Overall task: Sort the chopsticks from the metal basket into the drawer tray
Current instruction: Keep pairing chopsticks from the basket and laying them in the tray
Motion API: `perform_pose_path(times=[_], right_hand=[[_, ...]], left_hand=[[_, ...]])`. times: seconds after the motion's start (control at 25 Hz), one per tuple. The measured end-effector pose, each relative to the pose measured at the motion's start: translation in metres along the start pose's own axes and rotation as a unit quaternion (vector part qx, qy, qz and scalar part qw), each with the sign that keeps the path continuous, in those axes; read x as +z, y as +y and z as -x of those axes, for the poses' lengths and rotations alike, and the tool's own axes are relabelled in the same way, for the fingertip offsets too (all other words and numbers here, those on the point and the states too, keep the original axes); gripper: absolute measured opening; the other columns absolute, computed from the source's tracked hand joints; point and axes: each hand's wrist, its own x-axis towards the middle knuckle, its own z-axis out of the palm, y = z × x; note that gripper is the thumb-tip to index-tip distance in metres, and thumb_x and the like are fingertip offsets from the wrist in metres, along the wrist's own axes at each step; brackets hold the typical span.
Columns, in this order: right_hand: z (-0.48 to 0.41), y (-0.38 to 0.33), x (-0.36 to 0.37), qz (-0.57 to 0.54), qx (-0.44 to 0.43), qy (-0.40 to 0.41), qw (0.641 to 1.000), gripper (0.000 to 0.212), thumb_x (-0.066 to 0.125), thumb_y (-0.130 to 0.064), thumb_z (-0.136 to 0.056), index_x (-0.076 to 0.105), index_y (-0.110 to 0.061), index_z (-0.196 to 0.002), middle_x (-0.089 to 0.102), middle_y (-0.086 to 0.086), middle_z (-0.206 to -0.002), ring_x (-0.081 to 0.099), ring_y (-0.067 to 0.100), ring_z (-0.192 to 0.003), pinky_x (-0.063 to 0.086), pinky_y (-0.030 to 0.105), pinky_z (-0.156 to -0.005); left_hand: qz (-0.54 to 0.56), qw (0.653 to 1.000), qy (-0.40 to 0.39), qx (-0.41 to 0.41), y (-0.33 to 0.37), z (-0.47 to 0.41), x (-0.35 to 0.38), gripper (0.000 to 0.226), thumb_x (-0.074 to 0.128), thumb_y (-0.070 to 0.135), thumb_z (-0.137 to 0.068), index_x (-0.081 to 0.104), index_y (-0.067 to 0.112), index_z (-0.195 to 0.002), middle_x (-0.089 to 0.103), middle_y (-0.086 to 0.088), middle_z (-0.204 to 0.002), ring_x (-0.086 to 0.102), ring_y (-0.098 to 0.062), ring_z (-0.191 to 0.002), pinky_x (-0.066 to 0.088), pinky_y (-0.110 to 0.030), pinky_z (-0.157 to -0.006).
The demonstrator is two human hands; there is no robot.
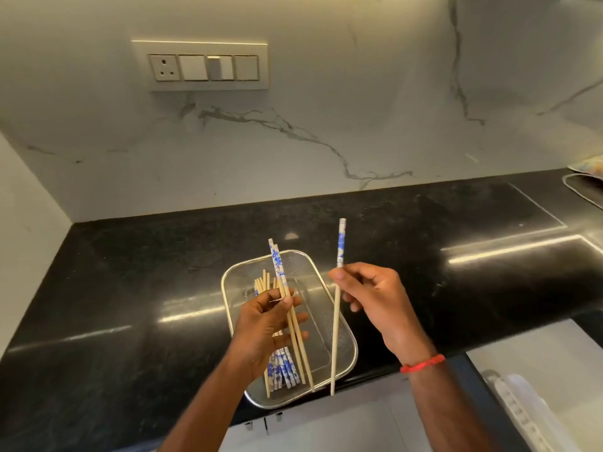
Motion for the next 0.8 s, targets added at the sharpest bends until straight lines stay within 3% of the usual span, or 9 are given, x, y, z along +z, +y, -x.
perform_pose_path(times=[0.12,0.24,0.4,0.52,0.8], right_hand=[[0.007,0.002,-0.001,0.082,0.012,0.022,0.996,0.016,0.071,-0.029,-0.087,0.076,-0.014,-0.084,0.068,0.0,-0.059,0.061,0.009,-0.051,0.05,0.025,-0.051],[0.023,0.013,-0.009,0.138,0.021,0.066,0.988,0.014,0.072,-0.026,-0.086,0.076,-0.014,-0.084,0.07,0.004,-0.06,0.062,0.006,-0.046,0.05,0.019,-0.048],[0.04,0.028,-0.036,0.098,0.067,0.134,0.984,0.011,0.077,-0.022,-0.081,0.075,-0.016,-0.09,0.075,0.002,-0.07,0.069,0.01,-0.057,0.055,0.023,-0.053],[0.051,0.035,-0.056,0.049,0.109,0.169,0.978,0.018,0.078,-0.018,-0.08,0.071,-0.014,-0.096,0.076,0.002,-0.078,0.071,0.009,-0.061,0.056,0.021,-0.056],[0.078,0.058,-0.106,-0.013,0.082,0.214,0.973,0.028,0.076,-0.019,-0.082,0.07,-0.017,-0.109,0.077,0.001,-0.088,0.075,0.016,-0.079,0.06,0.024,-0.067]], left_hand=[[-0.014,0.998,-0.059,-0.022,-0.002,0.004,0.031,0.02,0.061,0.009,-0.094,0.07,0.004,-0.112,0.074,-0.018,-0.112,0.071,-0.039,-0.105,0.061,-0.054,-0.072],[-0.057,0.99,-0.125,-0.023,-0.01,0.012,0.062,0.022,0.063,0.013,-0.093,0.069,0.006,-0.113,0.073,-0.025,-0.106,0.073,-0.043,-0.095,0.062,-0.051,-0.07],[-0.124,0.979,-0.162,-0.002,-0.028,0.018,0.09,0.024,0.063,0.014,-0.093,0.072,0.014,-0.115,0.077,-0.02,-0.097,0.073,-0.045,-0.088,0.062,-0.056,-0.075],[-0.159,0.966,-0.202,0.011,-0.043,0.022,0.11,0.028,0.061,0.01,-0.095,0.071,0.018,-0.12,0.078,-0.019,-0.092,0.073,-0.043,-0.083,0.064,-0.049,-0.072],[-0.223,0.94,-0.259,-0.001,-0.069,0.028,0.154,0.041,0.06,0.007,-0.095,0.062,0.022,-0.134,0.079,-0.013,-0.099,0.076,-0.038,-0.081,0.063,-0.051,-0.072]])
